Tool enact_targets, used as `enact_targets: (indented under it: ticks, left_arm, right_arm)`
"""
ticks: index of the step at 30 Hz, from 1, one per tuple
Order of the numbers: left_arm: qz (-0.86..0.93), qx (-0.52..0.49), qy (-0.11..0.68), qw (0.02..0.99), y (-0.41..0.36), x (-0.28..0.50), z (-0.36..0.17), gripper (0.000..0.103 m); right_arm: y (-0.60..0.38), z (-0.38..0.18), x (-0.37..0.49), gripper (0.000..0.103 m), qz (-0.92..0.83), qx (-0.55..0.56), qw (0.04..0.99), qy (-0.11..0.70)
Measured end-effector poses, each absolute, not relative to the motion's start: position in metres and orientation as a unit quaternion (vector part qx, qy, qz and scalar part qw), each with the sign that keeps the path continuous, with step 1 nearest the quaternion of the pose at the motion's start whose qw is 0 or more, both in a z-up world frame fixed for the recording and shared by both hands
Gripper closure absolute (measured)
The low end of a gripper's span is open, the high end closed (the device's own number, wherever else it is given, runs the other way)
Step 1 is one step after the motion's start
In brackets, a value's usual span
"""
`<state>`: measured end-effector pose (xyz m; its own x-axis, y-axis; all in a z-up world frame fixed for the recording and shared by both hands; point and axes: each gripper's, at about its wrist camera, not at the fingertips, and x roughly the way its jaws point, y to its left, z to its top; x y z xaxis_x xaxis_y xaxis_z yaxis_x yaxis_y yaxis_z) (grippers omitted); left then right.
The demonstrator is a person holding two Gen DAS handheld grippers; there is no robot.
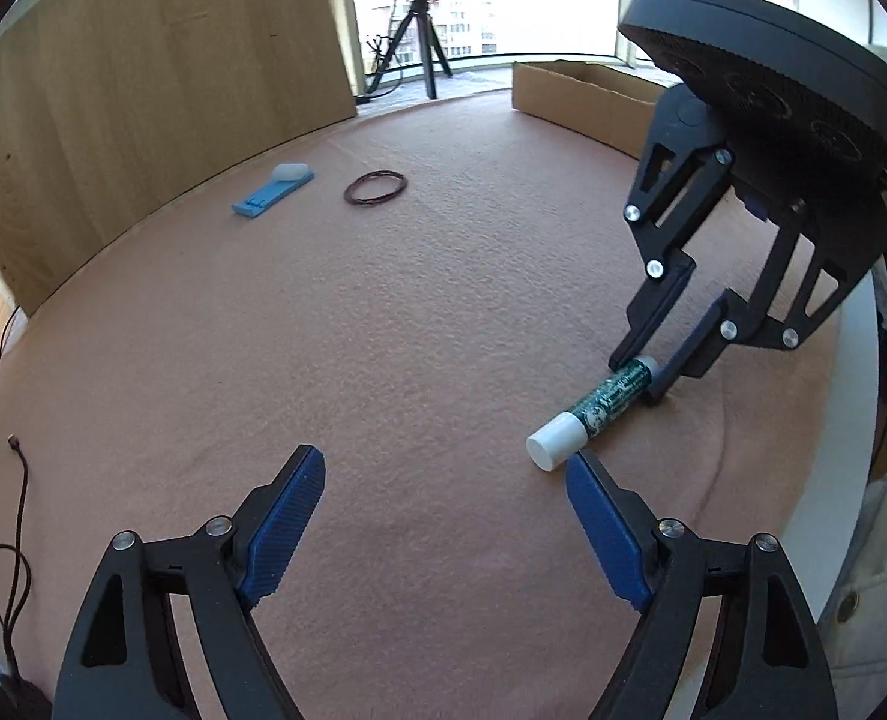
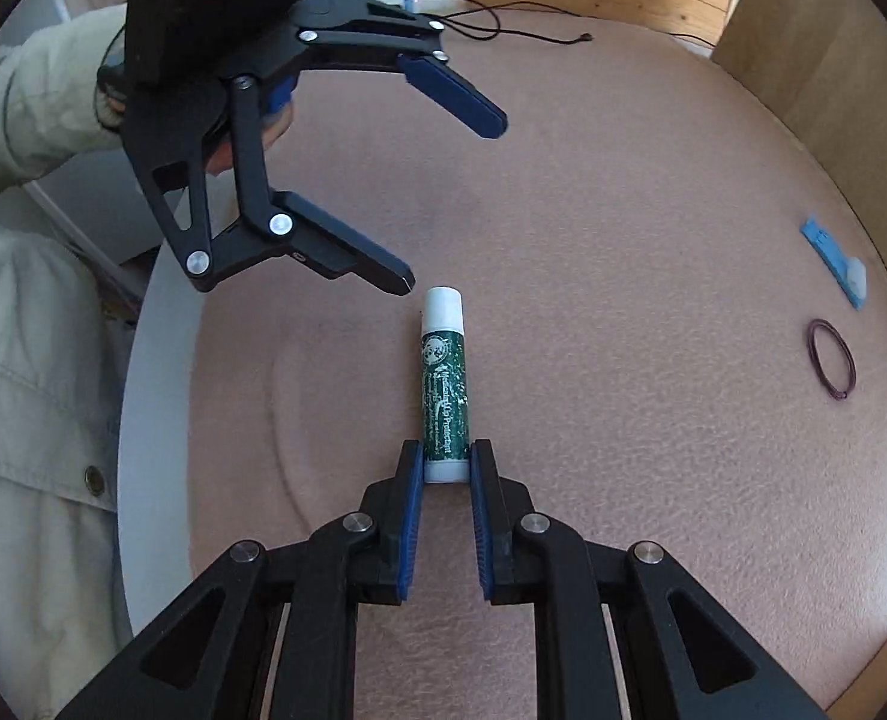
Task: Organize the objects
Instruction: 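Close the right gripper on the green glue stick and lift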
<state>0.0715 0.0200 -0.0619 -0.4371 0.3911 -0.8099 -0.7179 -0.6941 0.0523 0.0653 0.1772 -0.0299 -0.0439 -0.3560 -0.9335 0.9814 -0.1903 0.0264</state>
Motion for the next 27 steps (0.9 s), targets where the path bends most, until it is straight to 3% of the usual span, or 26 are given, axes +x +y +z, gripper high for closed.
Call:
enact_targets:
  ticks: [6,14,27]
  left_arm:
    - [0.797,-0.406,0.218,0.392,0.029,0.086,-0.068,0.030]
    - [0.765,-0.412,0.216,0.445,0.033,0.099,-0.071,0.074]
    - [0.763,-0.412,0.214,0.450,0.031,0.102,-0.069,0.077]
  right_arm:
    - [0.168,-0.029,0.080,0.089,-0.599,0.433,0.548,0.391]
    - [0.154,-0.029,0.091,0.089,-0.578,0.413,0.567,0.416]
    - [0.164,-0.031,0.085,0.089,-0.580,0.410,0.570,0.412]
